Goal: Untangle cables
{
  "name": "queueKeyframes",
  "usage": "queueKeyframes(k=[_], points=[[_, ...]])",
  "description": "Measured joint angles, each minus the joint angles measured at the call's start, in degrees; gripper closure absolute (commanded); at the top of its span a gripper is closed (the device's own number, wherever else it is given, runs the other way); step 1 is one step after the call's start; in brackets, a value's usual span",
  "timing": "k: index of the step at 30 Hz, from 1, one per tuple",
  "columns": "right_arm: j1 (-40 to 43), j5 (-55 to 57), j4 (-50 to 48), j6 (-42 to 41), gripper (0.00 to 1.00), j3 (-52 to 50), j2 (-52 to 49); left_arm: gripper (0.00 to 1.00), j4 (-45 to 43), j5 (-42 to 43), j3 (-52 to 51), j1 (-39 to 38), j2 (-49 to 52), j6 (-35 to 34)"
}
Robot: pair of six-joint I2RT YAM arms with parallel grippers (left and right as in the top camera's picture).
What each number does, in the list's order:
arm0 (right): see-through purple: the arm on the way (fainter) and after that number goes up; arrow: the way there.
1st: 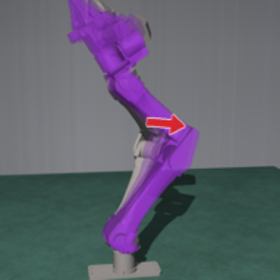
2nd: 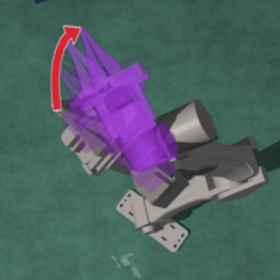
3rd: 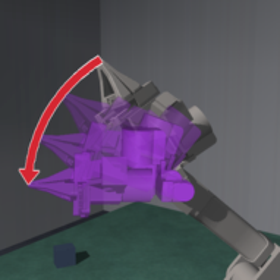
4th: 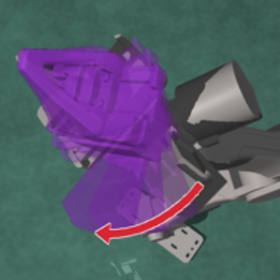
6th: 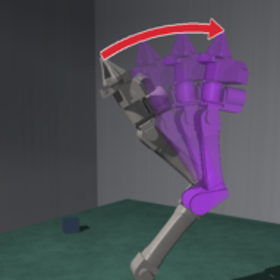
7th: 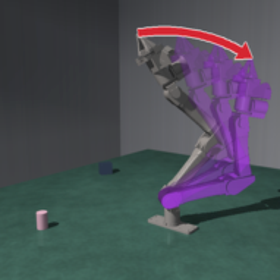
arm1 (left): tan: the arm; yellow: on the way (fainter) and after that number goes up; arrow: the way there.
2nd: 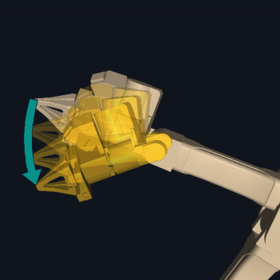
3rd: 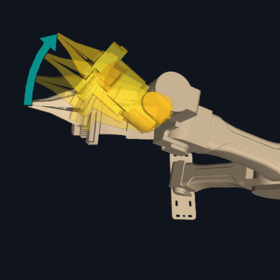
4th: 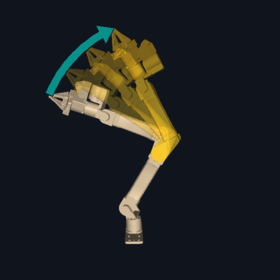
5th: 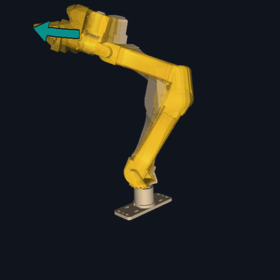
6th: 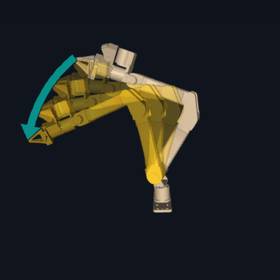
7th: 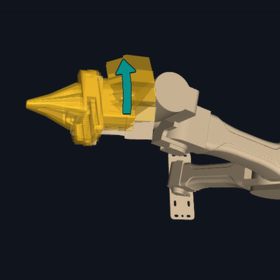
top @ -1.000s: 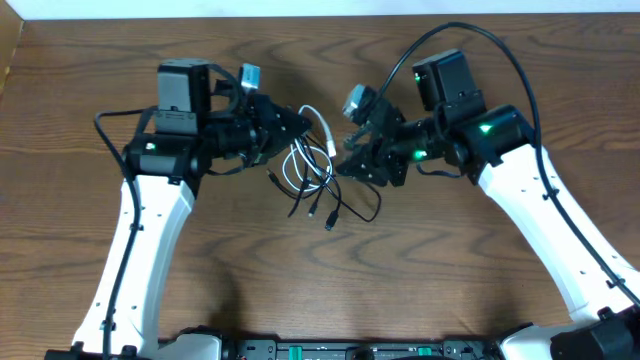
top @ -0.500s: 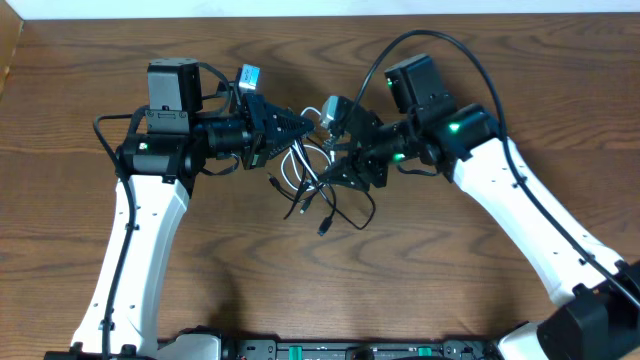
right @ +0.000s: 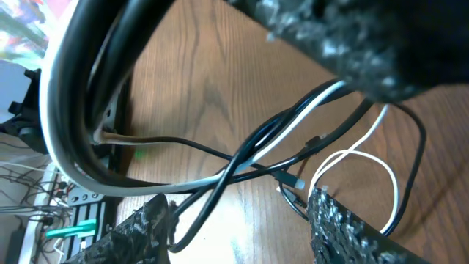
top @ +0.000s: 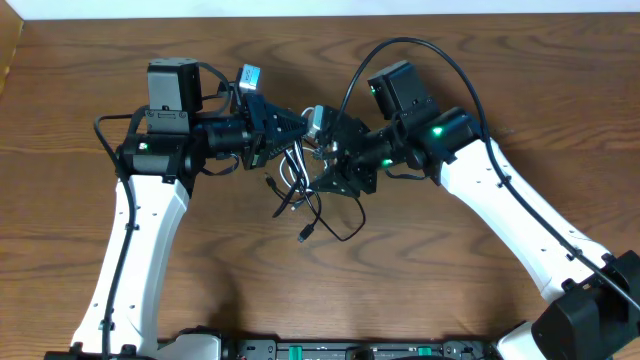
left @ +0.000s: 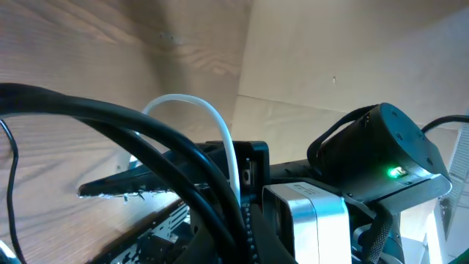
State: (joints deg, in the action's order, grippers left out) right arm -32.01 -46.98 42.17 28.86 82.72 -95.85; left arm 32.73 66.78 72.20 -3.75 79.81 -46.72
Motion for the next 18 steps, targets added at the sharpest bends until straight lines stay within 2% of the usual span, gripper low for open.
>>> queueKeyframes(k=[11, 15, 18], points=[[0.2, -5.1, 0.7, 3.4, 0.45, 0.0, 0.0, 0.92, -1.2, 0.2, 0.0, 0.0, 0.0, 0.0], [0.3, -6.7, 0.9, 3.9, 0.38, 0.0, 0.0, 0.92, -2.8, 0.3, 0.0, 0.0, 0.0, 0.0], [0.3, -8.2, 0.9, 4.5, 0.37, 0.0, 0.0, 0.92, -4.3, 0.4, 0.0, 0.0, 0.0, 0.0]])
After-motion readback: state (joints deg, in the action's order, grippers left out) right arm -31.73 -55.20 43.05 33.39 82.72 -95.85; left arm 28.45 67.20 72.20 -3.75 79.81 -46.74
